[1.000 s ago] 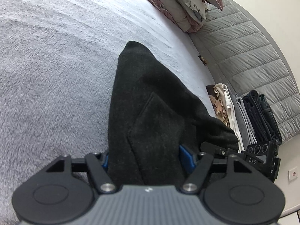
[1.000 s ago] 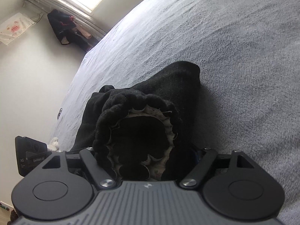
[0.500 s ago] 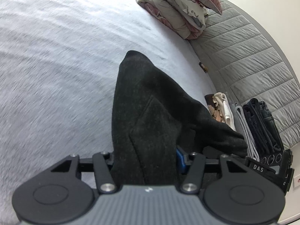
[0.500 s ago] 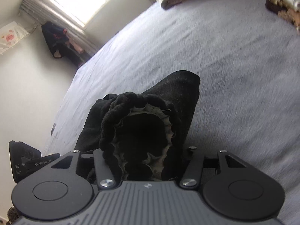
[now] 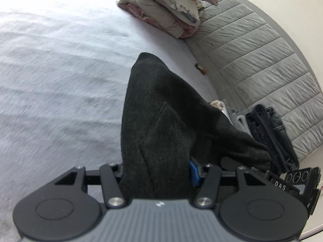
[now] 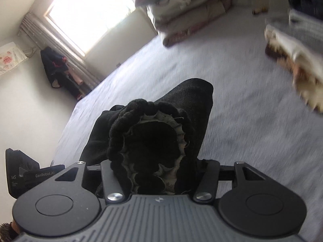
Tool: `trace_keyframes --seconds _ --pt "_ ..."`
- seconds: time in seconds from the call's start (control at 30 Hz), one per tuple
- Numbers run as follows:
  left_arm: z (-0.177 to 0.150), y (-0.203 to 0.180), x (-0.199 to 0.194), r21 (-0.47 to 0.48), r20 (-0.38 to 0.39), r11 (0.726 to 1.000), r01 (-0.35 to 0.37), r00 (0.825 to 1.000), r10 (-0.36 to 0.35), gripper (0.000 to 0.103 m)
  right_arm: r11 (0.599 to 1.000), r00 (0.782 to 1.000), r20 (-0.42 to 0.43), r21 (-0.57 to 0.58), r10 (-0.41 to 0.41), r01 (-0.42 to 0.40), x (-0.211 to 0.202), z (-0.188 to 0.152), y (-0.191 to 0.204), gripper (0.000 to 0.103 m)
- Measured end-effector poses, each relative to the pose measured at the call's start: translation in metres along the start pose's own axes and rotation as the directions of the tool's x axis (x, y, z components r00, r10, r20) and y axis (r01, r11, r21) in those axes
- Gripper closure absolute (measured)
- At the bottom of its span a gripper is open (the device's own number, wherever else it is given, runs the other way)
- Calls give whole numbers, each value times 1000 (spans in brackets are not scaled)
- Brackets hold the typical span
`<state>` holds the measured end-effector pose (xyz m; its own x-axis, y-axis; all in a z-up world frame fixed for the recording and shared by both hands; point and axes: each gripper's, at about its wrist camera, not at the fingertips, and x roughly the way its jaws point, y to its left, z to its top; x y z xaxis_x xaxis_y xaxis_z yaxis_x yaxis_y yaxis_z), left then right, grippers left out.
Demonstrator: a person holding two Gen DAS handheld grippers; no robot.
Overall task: Fold clothes
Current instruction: 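Carry the black bundle with both grippers toward the clothes stack by the headboard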
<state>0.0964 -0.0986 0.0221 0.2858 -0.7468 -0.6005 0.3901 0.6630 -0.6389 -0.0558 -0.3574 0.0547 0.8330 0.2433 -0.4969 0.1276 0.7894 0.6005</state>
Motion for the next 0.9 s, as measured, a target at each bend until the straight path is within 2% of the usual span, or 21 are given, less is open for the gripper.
trace_keyframes --seconds 0.2,0.37,0.53,0.73,0.8,0.9 --pt "41 -57 7 91 10 996 17 1000 -18 47 1000 993 116 22 -9 7 -24 37 -7 47" --pt "78 -112 17 169 28 985 43 998 -49 47 999 971 238 36 -38 30 -54 77 -10 47" --pt "102 -166 31 243 32 967 83 995 -93 47 997 929 362 34 -80 73 -86 110 -15 47" --pt "117 -219 56 337 -11 931 141 989 -146 47 991 880 457 70 -132 113 -122 127 -37 47" --pt "121 -236 65 349 -23 921 172 984 -175 47 989 855 496 76 -151 130 -136 132 -40 47" --pt "124 -265 74 379 -30 900 217 975 -222 47 984 803 569 82 -176 158 -156 135 -44 47"
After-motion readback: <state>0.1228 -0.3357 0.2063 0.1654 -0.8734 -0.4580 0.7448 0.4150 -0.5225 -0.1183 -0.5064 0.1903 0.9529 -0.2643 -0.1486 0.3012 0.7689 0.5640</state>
